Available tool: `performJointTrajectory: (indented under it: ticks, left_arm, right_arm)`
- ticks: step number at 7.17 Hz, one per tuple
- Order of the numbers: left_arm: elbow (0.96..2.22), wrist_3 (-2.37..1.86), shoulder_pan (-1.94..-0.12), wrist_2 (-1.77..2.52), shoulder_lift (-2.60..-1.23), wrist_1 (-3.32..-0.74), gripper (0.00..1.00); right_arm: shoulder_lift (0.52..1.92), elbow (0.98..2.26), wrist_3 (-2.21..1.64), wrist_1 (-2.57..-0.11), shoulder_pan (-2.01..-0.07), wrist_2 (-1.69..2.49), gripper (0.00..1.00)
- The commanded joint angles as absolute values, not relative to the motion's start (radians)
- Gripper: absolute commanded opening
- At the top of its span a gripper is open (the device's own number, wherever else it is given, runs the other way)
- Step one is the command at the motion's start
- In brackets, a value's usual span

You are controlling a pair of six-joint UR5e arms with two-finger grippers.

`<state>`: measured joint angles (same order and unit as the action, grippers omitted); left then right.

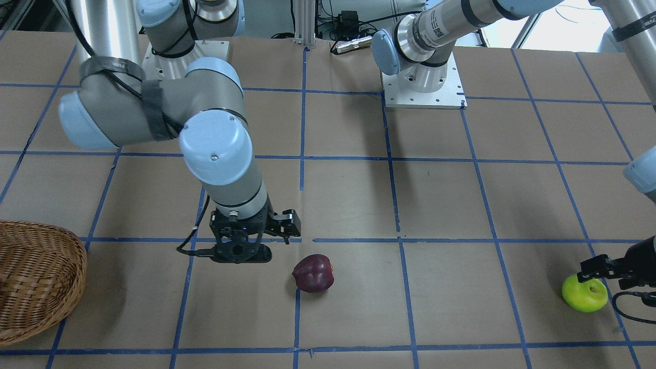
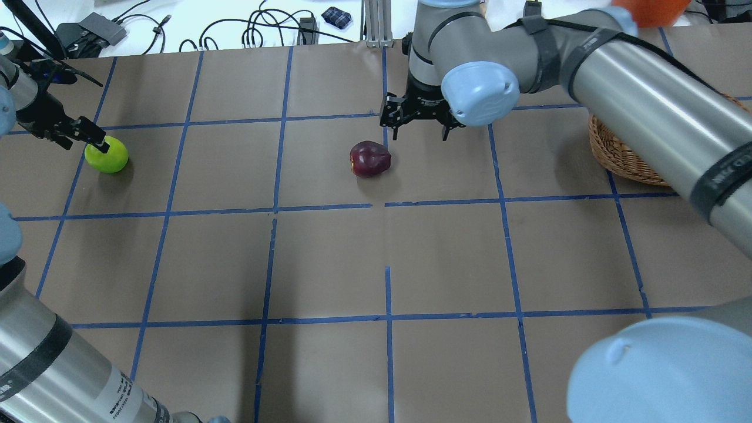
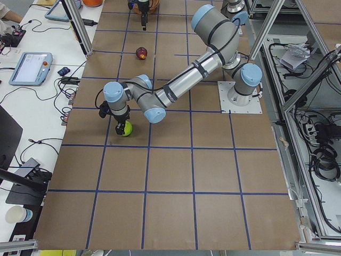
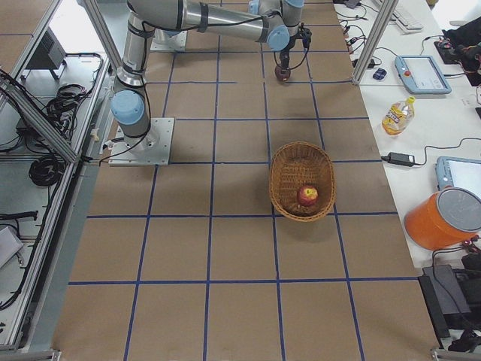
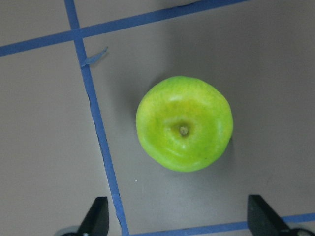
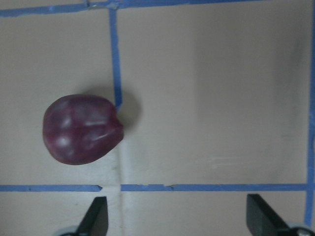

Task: Put all apples into basket
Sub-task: 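Grasp the dark apple with the right gripper while the left grasps the green apple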

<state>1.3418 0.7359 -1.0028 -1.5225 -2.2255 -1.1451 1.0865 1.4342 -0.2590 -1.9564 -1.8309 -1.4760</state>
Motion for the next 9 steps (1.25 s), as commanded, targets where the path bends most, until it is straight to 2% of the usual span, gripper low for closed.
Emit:
performJointTrajectory:
  ticks: [1,5,6,7,8,9]
  left_arm:
    - [1.338,0.730,-1.002,-1.506,-2.249,-1.144,1.00]
    - [1.338,0.724,-1.002,-1.486,-2.290,-1.120,1.00]
    - [1.338,0.724,-1.002,-1.488,-2.293,-1.120,0.90]
    - [1.336,0.732,-1.005,-1.486,-2.278,-1.120,0.61]
    - [1.335,0.726,-1.023,-1.500,-2.251,-1.135,0.55]
    - [1.330,0.726,-1.028,-1.503,-2.209,-1.199,0.55]
  right_arm:
    - [0.993,1.427,-0.265,-2.045,-1.884,-1.433,1.00]
    - [0.911,1.364,-0.262,-2.077,-1.884,-1.373,1.00]
    - [0.908,1.364,-0.268,-2.077,-1.884,-1.374,1.00]
    - [0.901,1.362,-0.268,-2.079,-1.884,-1.376,1.00]
    - [0.891,1.362,-0.264,-2.080,-1.882,-1.379,1.00]
    - [0.885,1.361,-0.264,-2.086,-1.884,-1.379,1.00]
